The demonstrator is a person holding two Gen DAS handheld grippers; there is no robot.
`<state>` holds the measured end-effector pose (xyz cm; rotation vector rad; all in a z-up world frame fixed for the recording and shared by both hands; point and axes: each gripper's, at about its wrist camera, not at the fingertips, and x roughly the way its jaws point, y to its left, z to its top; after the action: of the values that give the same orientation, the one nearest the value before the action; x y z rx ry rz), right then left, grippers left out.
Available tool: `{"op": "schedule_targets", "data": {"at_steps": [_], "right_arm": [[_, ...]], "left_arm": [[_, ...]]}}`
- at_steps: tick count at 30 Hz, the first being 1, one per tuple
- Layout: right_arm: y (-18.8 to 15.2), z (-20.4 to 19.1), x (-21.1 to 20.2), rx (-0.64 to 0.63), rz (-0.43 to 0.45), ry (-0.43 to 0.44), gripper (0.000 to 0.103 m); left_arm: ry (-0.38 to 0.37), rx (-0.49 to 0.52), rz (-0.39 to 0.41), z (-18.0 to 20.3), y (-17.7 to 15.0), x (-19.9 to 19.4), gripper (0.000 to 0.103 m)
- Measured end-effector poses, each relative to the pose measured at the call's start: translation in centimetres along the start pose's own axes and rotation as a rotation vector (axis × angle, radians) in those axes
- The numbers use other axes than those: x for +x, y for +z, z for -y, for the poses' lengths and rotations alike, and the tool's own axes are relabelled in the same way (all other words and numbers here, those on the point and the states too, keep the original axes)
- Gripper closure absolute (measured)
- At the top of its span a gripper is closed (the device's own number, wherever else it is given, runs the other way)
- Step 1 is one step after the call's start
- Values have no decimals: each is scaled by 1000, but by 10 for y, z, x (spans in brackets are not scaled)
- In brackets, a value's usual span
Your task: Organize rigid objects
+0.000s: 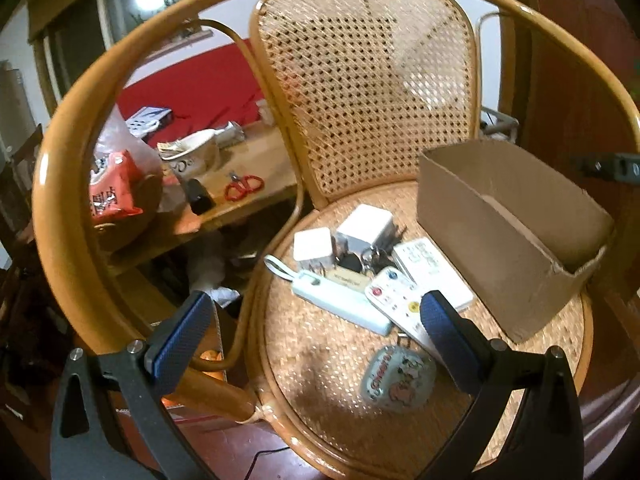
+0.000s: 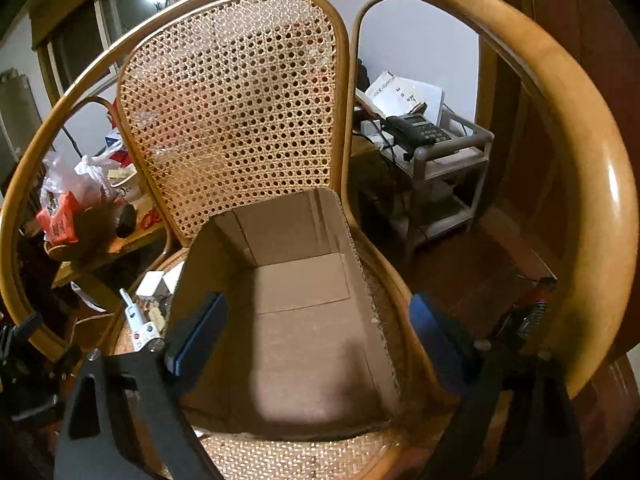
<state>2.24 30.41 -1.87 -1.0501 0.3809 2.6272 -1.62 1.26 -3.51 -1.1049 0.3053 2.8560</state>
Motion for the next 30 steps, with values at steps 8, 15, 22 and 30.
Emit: {"op": "schedule_targets", "data": {"at_steps": [8,15,22,30], "right_arm": [[3,-4,19,-46,-39,-85,7],[2,-1,39,-50,-122,-118,23],[-4,2,61,-55,-201,-150,53],[-9,6,67,-57,-267,-188,94]], "left_arm": [[-12,34,-61,7,-6,10,0],[-112,136,-79,11,-9,13,0],[-157,153,-140,17,-14,23,0],[-244,226,-219,25,-25,37,0]]}}
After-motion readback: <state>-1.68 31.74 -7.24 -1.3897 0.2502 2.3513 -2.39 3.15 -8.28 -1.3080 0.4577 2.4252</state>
